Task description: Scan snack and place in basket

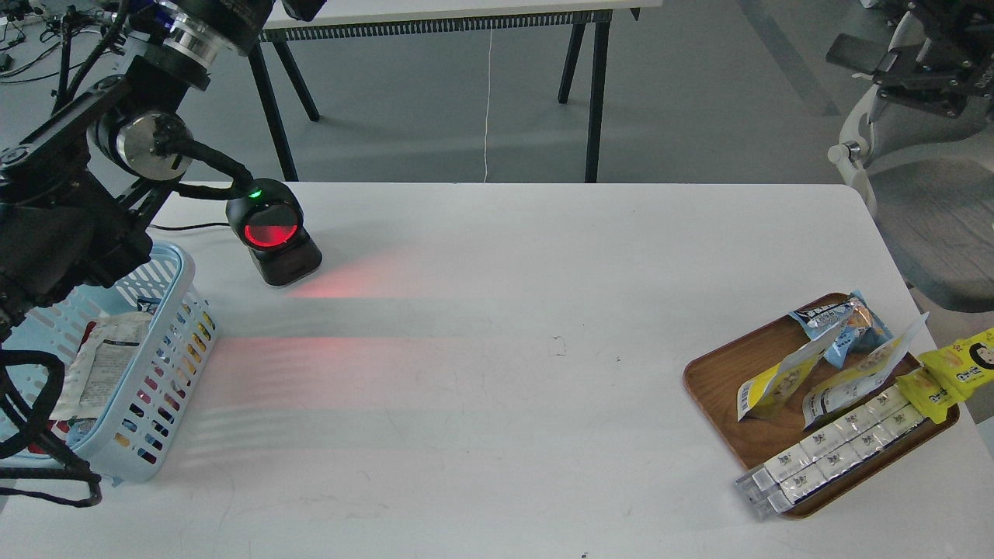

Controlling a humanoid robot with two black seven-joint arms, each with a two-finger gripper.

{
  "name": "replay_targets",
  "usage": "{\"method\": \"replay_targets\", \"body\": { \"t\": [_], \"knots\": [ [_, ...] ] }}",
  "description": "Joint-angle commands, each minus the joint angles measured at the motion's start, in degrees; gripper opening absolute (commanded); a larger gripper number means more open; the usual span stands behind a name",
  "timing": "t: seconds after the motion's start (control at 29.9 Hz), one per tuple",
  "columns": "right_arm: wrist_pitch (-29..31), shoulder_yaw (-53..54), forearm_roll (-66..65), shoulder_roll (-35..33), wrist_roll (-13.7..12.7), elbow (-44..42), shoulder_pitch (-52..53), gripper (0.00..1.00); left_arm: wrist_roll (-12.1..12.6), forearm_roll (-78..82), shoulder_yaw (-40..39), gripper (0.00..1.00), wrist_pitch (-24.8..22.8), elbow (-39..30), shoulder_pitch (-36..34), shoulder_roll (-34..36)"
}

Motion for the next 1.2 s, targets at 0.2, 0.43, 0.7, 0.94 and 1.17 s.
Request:
{"method": "replay_targets", "body": {
  "t": [0.2,0.43,0.7,0.94,1.17],
  "knots": [
    [-0.01,-0.63,-12.00,-2.33,0.00,3.96,0.66,0.99,0.00,0.00,0.02,1.00,0.00,-0.13,0.02,0.12],
    [-0.01,-0.72,9.24,-1.46,0.00,-0.34,0.31,0.99,0.00,0.00,0.02,1.00,0.00,-0.39,0.10,-0.58],
    [-0.01,-0.54,19.83,0.40,0.00,-1.67,1.97,0.99,0.00,0.00,0.01,1.00,0.00,-1.27,0.19,-0.58],
    [-0.01,-0.80,-10.01,-1.98,0.00,3.07,5.93,0.99,0.00,0.00,0.10,1.00,0.00,-1.27,0.46,-0.41],
    [-0.01,-0.81,-30.77,-9.17,0.00,14.05,6.02,0.99,0.00,0.00,0.19,1.00,0.00,-1.27,1.33,0.21]
  ]
}}
